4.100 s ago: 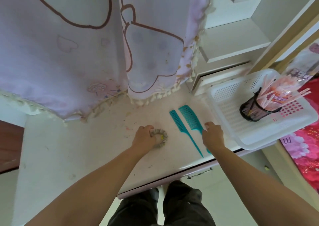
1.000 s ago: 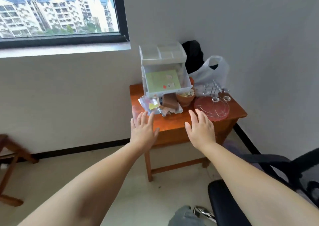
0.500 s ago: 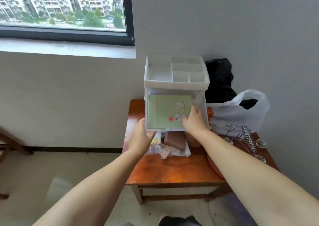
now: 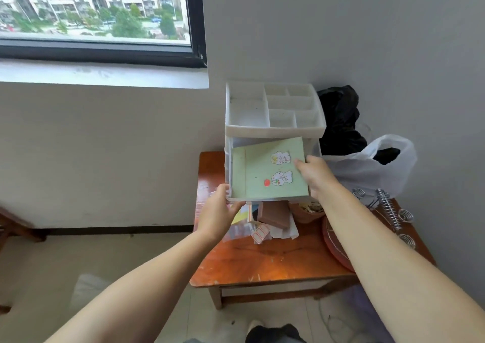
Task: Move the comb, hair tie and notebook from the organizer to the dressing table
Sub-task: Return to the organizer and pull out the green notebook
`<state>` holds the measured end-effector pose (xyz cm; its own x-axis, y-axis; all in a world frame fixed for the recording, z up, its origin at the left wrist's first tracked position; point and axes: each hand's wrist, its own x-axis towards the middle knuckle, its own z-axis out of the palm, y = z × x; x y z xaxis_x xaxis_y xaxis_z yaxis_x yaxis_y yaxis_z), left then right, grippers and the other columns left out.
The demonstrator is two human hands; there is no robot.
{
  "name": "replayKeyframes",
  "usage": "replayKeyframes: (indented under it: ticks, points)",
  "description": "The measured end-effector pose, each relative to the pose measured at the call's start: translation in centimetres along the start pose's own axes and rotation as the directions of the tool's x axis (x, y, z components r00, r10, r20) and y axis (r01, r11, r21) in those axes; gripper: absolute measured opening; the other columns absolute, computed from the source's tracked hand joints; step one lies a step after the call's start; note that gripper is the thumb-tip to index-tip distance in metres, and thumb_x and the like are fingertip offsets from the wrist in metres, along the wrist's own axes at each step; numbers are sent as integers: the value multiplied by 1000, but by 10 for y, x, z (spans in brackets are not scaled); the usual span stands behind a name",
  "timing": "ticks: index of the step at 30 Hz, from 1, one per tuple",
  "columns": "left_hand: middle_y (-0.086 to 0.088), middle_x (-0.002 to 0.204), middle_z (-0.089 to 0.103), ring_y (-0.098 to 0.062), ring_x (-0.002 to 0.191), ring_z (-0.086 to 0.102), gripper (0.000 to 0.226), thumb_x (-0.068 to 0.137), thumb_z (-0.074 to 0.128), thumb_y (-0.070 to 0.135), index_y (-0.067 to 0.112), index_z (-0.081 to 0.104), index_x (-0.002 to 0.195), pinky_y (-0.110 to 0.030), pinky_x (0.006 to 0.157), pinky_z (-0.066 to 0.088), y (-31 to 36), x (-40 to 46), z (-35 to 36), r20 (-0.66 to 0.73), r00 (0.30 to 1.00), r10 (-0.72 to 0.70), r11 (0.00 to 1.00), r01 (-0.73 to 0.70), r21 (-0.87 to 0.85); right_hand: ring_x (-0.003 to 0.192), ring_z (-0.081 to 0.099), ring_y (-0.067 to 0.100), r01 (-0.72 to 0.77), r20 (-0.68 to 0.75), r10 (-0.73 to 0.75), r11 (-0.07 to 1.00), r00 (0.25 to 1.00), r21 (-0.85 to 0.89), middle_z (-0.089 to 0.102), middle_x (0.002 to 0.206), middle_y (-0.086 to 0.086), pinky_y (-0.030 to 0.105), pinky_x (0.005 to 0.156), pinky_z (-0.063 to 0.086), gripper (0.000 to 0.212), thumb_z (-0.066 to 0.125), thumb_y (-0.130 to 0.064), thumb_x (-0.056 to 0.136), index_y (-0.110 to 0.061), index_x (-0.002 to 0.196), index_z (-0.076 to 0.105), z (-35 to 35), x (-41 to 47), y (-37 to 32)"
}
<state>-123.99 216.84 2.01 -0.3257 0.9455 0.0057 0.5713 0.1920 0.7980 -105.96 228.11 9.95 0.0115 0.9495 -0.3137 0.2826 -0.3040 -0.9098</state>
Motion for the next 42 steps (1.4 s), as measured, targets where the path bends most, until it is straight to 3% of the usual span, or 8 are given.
replayKeyframes:
  ticks: [7, 13, 19, 24, 29, 35, 38, 42]
  points:
    - [-3, 91, 68, -19, 84, 61, 61, 80, 60, 52, 14, 48, 126, -30, 68, 47, -3, 6, -16, -30, 997, 68, 994, -65, 86, 81, 64, 24, 16, -48, -1, 950, 999, 311, 65, 102, 10, 40, 65, 54, 18, 43, -21, 97, -13, 104, 57, -53, -21, -10]
    - [-6, 65, 56, -29, 62, 55, 47, 79, 57, 56, 13, 40, 82, -40, 58, 45, 17, 32, -25, -124, 980, 154, 971, -126, 205, 68, 72, 14, -50, 25, 45, 742, 999, 669, 76, 70, 0, 30, 54, 60, 26, 33, -24, 100, -16, 108, 56, -78, -24, -8]
    - [-8, 97, 52, -27, 93, 48, 51, 76, 59, 59, 10, 47, 83, -40, 78, 41, 35, 79, -21, -258, 963, 81, 955, -1, 298, 86, 63, 24, -22, -45, 68, 756, 997, 654, 64, 106, 12, 43, 73, 52, 23, 39, -22, 98, -14, 113, 55, -59, 8, -30]
    - [-10, 118, 49, -31, 113, 44, 69, 73, 64, 57, 13, 43, 121, -46, 92, 39, 35, 107, -16, -314, 947, -70, 986, 113, 119, 80, 65, 22, -21, -43, 63, 768, 997, 641, 67, 91, 7, 41, 66, 53, 19, 42, -20, 97, -18, 90, 60, -49, 42, -48]
    - [2, 96, 58, -22, 94, 54, 46, 75, 60, 59, 22, 52, 100, -41, 81, 43, 31, 118, -16, -221, 975, -31, 995, 52, 90, 85, 66, 21, -10, 7, 7, 794, 1000, 608, 68, 94, 3, 38, 67, 54, 20, 41, -21, 97, -23, 91, 60, -45, 60, -63]
    - [-5, 123, 49, -21, 114, 45, 53, 83, 60, 42, 16, 43, 126, -40, 99, 40, 48, 85, -20, -403, 911, 89, 996, -94, 8, 103, 62, 27, -37, 135, -67, 761, 989, 648, 62, 117, 9, 46, 83, 52, 27, 37, -17, 99, -16, 121, 53, -8, 39, -72]
    - [-5, 111, 60, -21, 100, 58, 33, 89, 47, 43, 21, 50, 113, -40, 89, 51, 66, 59, -38, -298, 953, 48, 929, -153, -338, 93, 63, 23, -87, 262, -117, 752, 958, 653, 61, 115, 10, 41, 73, 53, 31, 35, -11, 99, -10, 127, 46, 26, 13, -70]
    - [-6, 98, 71, -17, 83, 71, 19, 97, 41, 25, 13, 55, 102, -27, 65, 57, 65, 31, -76, -221, 953, -206, 594, -58, -802, 88, 64, 20, -206, 483, -157, 762, 861, 614, 65, 105, 11, 37, 74, 54, 31, 37, -2, 96, -2, 125, 48, 75, -22, -58]
